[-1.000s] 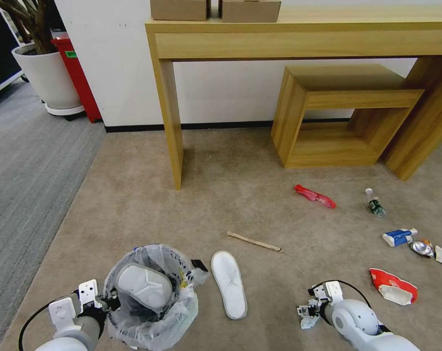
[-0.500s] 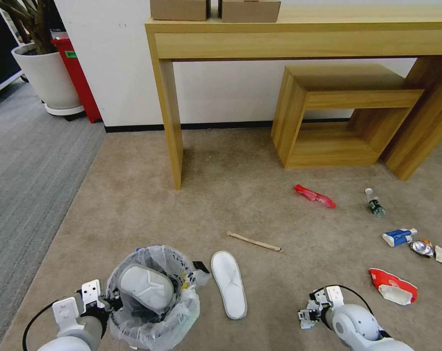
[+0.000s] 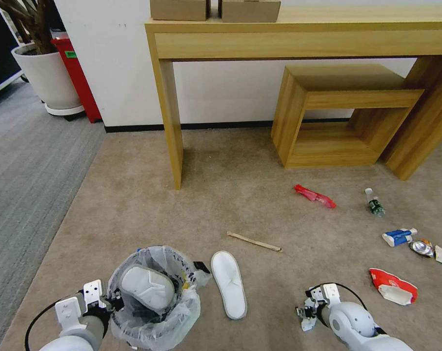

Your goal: Pick up the trash bin and place the garbage on the floor into it.

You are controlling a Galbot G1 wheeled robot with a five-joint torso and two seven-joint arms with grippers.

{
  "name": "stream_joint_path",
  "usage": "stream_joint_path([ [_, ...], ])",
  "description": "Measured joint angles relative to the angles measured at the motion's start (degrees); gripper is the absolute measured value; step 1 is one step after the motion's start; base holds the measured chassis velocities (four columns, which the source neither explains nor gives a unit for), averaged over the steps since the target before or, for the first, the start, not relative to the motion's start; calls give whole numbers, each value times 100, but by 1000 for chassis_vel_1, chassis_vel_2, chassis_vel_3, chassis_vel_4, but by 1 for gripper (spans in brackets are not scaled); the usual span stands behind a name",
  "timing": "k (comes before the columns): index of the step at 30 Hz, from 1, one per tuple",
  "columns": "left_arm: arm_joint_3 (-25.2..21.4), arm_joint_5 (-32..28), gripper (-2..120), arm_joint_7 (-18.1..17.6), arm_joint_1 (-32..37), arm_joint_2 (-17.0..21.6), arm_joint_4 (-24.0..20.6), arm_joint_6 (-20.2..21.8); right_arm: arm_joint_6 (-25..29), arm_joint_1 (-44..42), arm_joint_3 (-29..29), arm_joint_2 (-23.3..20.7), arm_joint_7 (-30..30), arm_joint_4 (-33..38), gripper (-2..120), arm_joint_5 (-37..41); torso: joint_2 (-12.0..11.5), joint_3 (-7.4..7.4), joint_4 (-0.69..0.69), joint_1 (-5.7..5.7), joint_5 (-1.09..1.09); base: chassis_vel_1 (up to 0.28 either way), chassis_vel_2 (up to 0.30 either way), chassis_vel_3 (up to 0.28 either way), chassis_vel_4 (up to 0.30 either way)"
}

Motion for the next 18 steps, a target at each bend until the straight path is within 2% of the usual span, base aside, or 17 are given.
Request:
stream_joint_path([
  [3,26,-4,0,-1,-29,12,16,-5,66,48,-23,-4,10,-43,39,10,0,0,0,-1,3,0,0,0,0],
  [4,26,-4,0,-1,-29,12,16,-5,66,48,-23,-4,10,-43,39,10,0,0,0,-1,3,0,0,0,0],
  [7,58,-4,0,-4,-57,24,37,-16,136,155,-33,-35,87,-117,22,15,-1,1,0,-1,3,0,0,0,0],
  [9,64,-3,0,-4,-63,29,39,-19,143,181,-35,-44,95,-126,19,23,-1,1,1,0,4,0,0,0,0],
  [10,75,-3,0,-4,-75,35,48,-19,160,217,-46,-49,112,-133,13,47,-1,1,1,-1,5,0,0,0,0],
  [11,75,-3,0,-4,-75,35,48,-19,160,217,-46,-49,112,-133,13,47,-1,1,1,-1,5,0,0,0,0],
  [13,90,-11,0,-6,-108,40,71,-22,173,274,-65,-62,140,-146,3,75,-1,1,1,-1,3,0,0,0,0],
  [18,85,-135,0,-41,-138,101,55,-23,175,311,-73,-96,163,-121,0,145,-1,1,1,0,3,0,0,0,0],
])
